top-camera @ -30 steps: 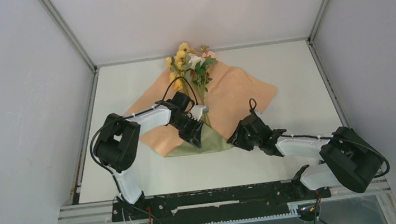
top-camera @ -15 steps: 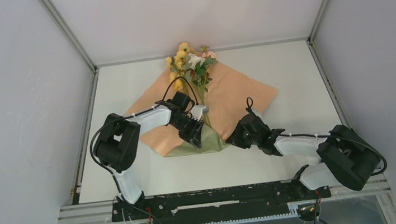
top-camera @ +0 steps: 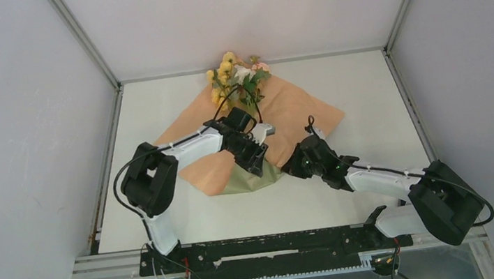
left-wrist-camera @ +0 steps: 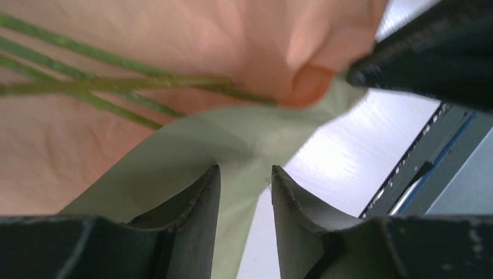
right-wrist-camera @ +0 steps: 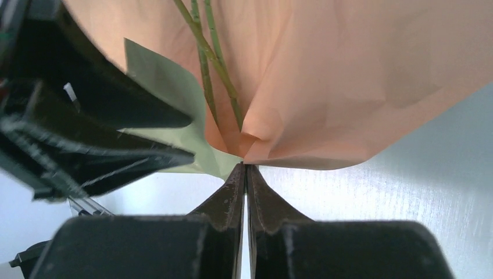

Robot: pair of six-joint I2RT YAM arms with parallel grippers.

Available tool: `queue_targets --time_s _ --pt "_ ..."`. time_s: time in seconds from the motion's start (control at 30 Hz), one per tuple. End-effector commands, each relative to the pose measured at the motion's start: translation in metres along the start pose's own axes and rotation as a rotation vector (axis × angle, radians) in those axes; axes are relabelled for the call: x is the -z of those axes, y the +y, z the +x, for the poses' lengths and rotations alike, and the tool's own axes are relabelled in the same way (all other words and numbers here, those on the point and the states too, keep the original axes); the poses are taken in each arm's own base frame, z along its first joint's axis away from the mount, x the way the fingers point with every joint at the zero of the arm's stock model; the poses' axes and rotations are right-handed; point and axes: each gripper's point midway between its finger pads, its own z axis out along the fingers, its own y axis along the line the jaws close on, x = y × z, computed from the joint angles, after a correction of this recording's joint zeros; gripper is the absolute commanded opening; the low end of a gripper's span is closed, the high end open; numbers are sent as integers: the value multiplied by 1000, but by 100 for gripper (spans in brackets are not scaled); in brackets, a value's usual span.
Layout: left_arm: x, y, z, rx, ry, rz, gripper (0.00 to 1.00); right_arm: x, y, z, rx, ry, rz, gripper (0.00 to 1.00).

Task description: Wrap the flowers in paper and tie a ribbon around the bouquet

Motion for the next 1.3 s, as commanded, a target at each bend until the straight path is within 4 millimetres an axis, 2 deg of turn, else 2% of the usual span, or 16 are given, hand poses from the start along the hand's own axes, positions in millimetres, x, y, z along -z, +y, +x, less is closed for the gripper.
queue_targets --time_s 0.0,0.07,0.13,0.23,0.37,0.57,0.7,0.8,0.9,1.0,1.07,1.17,1.27 --pt "-14 15 -31 30 -38 -5 43 13 21 -27 63 -94 -33 10" --pt "-23 17 -33 64 -32 7 43 15 21 -28 65 -92 -38 14" --pt "-29 22 -32 88 -27 -1 43 13 18 -24 48 -71 -27 25" --pt "-35 26 -26 109 -15 -9 43 13 -2 -7 13 -7 50 45" --pt "-37 27 -22 119 -9 -7 43 22 -11 -2 -43 -28 66 59" --pt "-39 29 -20 133 -6 -5 43 29 -14 17 -136 -40 86 66" --pt "-40 29 -19 138 -1 1 43 15 -15 37 -212 -14 73 69" --pt "-40 28 -18 140 2 5 43 1 -11 34 -229 -21 60 69" --pt "-39 28 -18 139 1 4 43 -11 -19 14 -206 -103 99 67" --pt "-38 28 -19 136 -4 2 43 -19 -23 -3 -130 -148 142 60" --pt "-36 29 -20 131 -9 -1 43 -22 -27 -9 -72 -164 176 51" --pt "-32 31 -24 136 -18 -5 43 -19 -29 -19 34 -210 218 32" --pt "-26 34 -28 135 -30 -9 43 -16 -22 -30 171 -241 256 15"
